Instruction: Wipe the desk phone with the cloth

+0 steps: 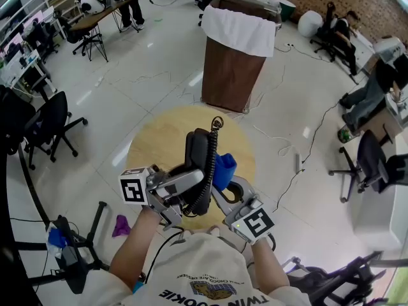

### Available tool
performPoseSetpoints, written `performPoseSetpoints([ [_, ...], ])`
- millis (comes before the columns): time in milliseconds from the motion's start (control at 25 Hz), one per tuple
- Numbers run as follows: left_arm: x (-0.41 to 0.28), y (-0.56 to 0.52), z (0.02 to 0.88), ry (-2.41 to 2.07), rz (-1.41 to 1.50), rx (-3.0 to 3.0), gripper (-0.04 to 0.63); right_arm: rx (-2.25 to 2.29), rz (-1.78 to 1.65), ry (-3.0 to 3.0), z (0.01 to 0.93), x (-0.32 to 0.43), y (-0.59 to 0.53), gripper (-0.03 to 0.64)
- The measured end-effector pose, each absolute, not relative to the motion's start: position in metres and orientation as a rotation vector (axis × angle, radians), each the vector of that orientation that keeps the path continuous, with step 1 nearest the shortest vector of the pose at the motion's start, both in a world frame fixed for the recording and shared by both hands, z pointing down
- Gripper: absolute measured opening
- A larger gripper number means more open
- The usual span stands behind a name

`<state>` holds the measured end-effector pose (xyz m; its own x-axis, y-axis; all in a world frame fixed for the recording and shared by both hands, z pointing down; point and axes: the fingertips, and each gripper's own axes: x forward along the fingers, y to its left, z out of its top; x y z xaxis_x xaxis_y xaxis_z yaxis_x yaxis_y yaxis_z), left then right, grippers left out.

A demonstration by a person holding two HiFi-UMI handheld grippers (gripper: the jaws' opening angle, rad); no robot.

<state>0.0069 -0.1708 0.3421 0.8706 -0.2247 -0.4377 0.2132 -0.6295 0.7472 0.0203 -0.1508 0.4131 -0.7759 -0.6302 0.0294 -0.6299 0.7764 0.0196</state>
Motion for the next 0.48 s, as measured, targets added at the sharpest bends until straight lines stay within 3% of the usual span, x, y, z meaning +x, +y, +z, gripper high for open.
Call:
performPoseSetpoints([
  [480,-0.013,-0.193,0.346,-0.119,-0.686,2.134,0.268,0.95,0.102,-2.925,0.441,-0.004,-0.114,0.06],
])
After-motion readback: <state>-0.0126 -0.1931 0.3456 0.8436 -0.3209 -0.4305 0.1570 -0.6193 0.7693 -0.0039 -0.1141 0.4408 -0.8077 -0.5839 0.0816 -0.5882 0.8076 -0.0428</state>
